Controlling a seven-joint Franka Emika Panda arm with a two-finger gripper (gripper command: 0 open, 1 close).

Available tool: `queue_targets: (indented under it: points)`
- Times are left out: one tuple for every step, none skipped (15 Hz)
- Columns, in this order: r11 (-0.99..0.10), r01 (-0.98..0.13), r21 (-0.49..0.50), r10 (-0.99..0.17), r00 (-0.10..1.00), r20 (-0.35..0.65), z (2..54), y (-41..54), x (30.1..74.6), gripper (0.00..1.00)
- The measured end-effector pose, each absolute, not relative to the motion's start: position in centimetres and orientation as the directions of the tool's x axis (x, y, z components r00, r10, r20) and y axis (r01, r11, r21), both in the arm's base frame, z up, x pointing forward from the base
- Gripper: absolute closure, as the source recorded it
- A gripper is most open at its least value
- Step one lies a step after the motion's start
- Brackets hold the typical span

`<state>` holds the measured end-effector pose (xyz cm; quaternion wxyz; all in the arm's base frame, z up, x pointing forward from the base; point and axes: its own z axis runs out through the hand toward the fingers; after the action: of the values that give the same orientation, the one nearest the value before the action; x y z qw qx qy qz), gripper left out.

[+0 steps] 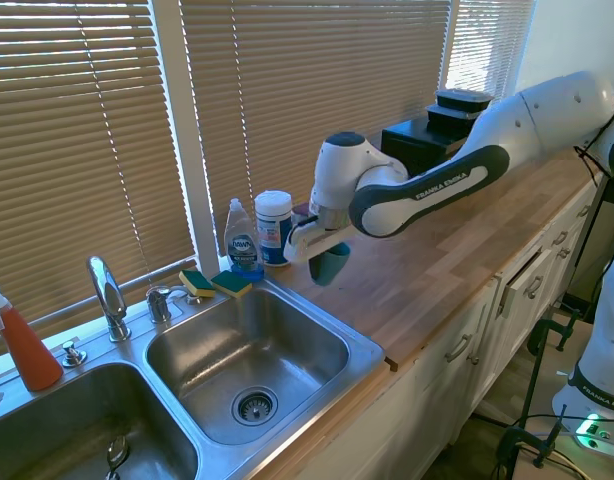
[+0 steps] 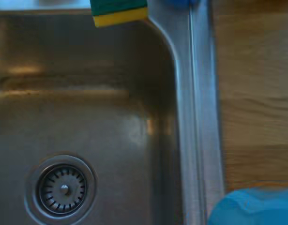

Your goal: Put the mug in the sink

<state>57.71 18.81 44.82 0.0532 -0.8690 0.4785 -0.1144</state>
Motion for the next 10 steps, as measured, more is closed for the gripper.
queue_targets:
  points:
    - [-0.54, -0.819, -0.194, -0.841, 0.517, 0.158, 44.9, 18.9, 57.8, 1.0]
    - [-0.542, -0.821, -0.18, -0.838, 0.513, 0.184, 45.2, 19.7, 58.0, 1.0]
    - [-0.548, -0.82, -0.164, -0.832, 0.512, 0.214, 45.8, 21.5, 58.4, 1.0]
    - [-0.557, -0.817, -0.146, -0.822, 0.518, 0.238, 46.1, 23.9, 58.7, 1.0]
    - [-0.569, -0.813, -0.126, -0.81, 0.527, 0.257, 45.9, 26.7, 58.7, 1.0]
    - [-0.584, -0.805, -0.108, -0.796, 0.542, 0.269, 45.3, 29.4, 58.8, 1.0]
    - [-0.602, -0.793, -0.094, -0.782, 0.561, 0.272, 44.3, 31.6, 59.3, 1.0]
    - [-0.616, -0.783, -0.083, -0.77, 0.577, 0.272, 42.8, 33.2, 60.0, 1.0]
    - [-0.625, -0.778, -0.072, -0.762, 0.587, 0.273, 41.0, 34.3, 61.1, 1.0]
    - [-0.631, -0.774, -0.056, -0.756, 0.597, 0.27, 38.6, 35.0, 62.3, 1.0]
